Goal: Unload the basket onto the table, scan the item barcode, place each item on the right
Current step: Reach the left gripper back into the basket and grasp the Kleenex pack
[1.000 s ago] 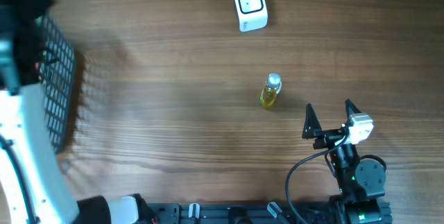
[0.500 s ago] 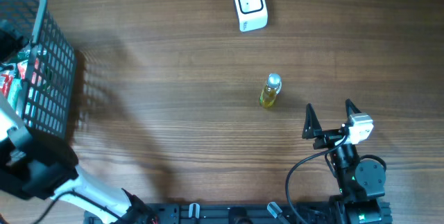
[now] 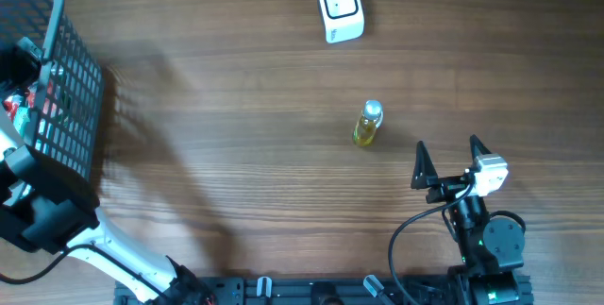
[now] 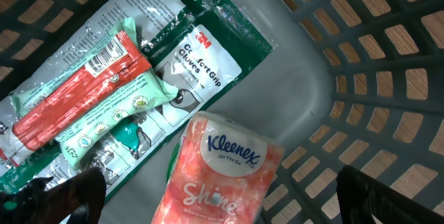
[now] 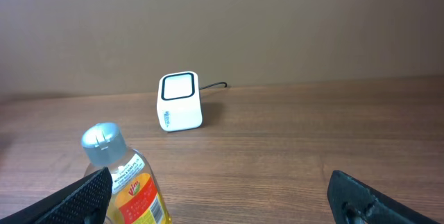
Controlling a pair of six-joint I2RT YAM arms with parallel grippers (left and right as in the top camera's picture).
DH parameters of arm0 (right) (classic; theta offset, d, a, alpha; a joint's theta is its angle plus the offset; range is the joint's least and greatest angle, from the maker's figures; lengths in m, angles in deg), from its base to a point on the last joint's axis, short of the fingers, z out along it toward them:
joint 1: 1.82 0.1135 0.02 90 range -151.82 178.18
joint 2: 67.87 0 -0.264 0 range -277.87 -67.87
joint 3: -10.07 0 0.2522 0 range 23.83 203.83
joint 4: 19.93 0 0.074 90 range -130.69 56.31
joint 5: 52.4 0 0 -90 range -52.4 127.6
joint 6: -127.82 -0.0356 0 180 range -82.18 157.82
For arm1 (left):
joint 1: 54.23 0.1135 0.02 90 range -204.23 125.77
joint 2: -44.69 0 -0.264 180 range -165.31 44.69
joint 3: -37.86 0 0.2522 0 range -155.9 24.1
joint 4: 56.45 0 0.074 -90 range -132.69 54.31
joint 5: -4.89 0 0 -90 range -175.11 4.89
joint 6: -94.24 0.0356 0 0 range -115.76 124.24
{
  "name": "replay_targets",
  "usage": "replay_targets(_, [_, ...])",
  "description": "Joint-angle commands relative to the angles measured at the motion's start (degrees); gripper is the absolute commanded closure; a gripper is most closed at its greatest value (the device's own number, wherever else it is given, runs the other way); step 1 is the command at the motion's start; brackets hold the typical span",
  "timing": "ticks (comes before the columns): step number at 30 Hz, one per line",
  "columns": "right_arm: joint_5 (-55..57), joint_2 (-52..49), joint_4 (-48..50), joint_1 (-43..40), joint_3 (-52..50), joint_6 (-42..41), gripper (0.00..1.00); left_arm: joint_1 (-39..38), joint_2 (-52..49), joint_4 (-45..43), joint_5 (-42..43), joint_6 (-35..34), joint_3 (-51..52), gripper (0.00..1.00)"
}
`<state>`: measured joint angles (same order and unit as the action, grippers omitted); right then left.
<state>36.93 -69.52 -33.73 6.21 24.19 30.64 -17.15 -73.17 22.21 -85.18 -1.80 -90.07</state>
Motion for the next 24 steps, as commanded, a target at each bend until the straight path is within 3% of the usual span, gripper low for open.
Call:
replay_targets(1, [-0.52, 0.24, 0.17, -0.24, 0.02, 1.03, 0.00, 0.00, -0.94, 0.09, 0.70, 1.40, 0.09, 0.00])
replay_targets(12, [-0.55, 0.24, 0.17, -0.24, 0.02, 1.03, 0.00, -0.04, -1.01, -11.21, 1.60, 2.82, 15.74, 0.00])
replay_targets(14, [-0.52, 0.24, 0.17, -0.24, 0.02, 1.03, 0.00, -0.04, -0.98, -12.02, 1.57, 2.84, 15.72, 0.11])
replay_targets(18, [-0.52, 0.24, 0.17, -0.24, 0.02, 1.05, 0.00, -0.04, -0.96, -12.20, 1.57, 2.84, 15.69, 0.53])
replay_targets(24, [-0.52, 0.24, 0.17, -0.24, 0.02, 1.03, 0.00, 1.27, 6.23, -12.04, 5.62, 2.14, 12.20, 0.58])
